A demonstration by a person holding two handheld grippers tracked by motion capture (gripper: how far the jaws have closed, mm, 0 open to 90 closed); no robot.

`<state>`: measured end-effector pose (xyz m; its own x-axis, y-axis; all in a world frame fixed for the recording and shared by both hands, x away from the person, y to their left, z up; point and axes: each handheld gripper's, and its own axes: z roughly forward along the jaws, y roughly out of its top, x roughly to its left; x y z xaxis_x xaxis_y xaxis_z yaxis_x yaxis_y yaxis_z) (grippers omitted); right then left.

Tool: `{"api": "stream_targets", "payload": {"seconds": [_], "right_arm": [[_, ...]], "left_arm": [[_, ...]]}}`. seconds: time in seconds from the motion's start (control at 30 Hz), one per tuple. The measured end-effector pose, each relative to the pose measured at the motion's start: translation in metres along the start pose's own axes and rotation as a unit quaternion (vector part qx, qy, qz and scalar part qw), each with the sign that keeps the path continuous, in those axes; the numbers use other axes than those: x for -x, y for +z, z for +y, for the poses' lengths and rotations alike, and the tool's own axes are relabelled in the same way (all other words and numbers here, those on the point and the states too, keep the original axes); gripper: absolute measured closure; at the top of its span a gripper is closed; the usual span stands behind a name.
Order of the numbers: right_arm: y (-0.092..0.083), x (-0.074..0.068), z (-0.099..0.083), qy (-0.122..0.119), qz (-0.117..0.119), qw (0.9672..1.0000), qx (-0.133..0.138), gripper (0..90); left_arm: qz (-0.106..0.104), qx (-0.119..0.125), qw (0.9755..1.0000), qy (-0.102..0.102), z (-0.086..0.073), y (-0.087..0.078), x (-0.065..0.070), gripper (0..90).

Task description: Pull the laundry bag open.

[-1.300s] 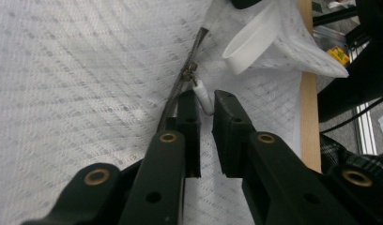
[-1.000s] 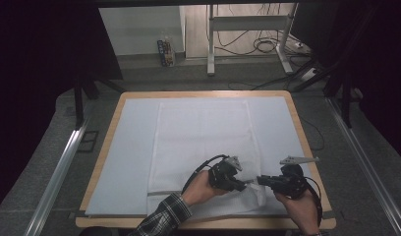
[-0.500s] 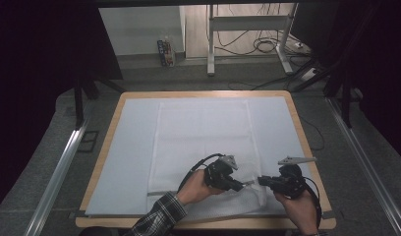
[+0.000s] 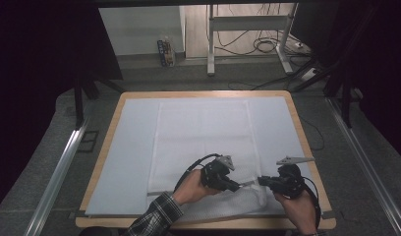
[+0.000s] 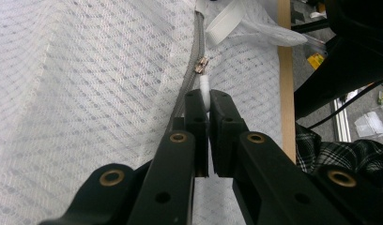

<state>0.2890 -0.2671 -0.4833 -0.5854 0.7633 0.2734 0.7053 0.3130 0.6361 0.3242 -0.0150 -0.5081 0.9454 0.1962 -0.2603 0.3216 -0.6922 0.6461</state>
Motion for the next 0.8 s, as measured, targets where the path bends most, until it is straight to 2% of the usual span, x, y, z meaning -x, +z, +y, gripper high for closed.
{"api": "stream_targets", "payload": {"seconds": [0.07, 0.23, 0.3, 0.37, 0.5, 0.67, 0.8], "right_arm": [[-0.001, 0.001, 0.000, -0.003, -0.015, 0.9999, -0.001, 86.3], [-0.004, 0.005, -0.002, 0.007, -0.012, 0.9999, 0.003, 86.3], [-0.004, 0.005, -0.002, 0.007, -0.007, 0.9999, 0.004, 86.3], [-0.003, 0.003, -0.002, 0.000, -0.015, 0.9999, -0.001, 86.3], [-0.004, 0.004, -0.003, 0.004, -0.013, 0.9999, 0.001, 86.3], [-0.004, 0.004, -0.003, 0.005, -0.012, 0.9999, 0.002, 86.3], [-0.005, 0.004, -0.004, 0.007, -0.009, 0.9999, 0.002, 86.3]], "left_arm": [[0.001, -0.003, 1.0000, -0.001, -0.002, -0.001, -0.001, 87.7], [-0.003, 0.002, 0.9999, -0.011, -0.012, -0.007, -0.005, 87.6], [-0.006, 0.004, 0.9999, -0.013, -0.015, -0.009, -0.005, 87.7], [0.000, -0.003, 0.9999, -0.011, -0.017, -0.010, -0.004, 87.7], [-0.003, 0.002, 0.9998, -0.018, -0.025, -0.014, -0.007, 87.7], [0.004, 0.000, 0.9999, -0.015, -0.031, -0.020, -0.005, 87.7], [0.001, 0.007, 0.9998, -0.018, -0.035, -0.025, -0.006, 87.6]]}}
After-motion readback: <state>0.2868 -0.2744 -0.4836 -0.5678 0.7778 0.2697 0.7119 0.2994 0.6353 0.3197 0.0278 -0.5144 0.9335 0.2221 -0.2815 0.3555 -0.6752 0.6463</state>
